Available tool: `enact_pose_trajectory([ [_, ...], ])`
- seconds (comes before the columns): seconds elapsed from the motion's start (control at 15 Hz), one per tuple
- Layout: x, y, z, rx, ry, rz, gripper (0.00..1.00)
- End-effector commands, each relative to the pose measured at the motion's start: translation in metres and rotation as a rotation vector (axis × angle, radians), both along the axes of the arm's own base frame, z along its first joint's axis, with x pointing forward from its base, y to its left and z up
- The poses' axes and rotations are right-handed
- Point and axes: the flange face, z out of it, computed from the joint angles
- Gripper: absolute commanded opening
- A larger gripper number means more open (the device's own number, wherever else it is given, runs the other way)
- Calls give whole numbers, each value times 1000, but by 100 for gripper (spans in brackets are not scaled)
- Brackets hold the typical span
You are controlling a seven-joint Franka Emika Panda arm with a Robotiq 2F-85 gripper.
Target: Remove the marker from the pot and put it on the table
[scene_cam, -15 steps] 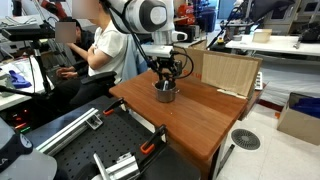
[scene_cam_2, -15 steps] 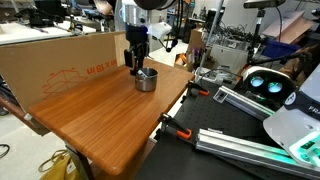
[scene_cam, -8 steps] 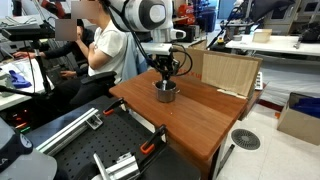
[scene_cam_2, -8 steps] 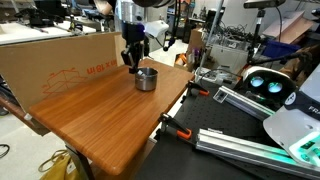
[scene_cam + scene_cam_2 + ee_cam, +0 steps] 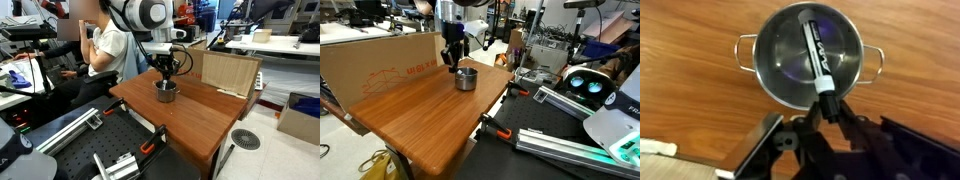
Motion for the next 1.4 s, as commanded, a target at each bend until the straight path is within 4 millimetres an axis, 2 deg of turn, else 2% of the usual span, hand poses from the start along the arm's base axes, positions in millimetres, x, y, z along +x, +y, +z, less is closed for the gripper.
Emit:
enact_pose_trajectory([
  [0.0,2,-6,12,-11,2,-3,6],
  [0.53,1,-25,58,-20,-56,-29,6],
  [0.87,-12,-62,100,-26,-122,-103,6],
  [1.2,-32,-103,155,-41,-210,-185,6],
  [1.33,-42,-115,167,-37,-223,-210,6],
])
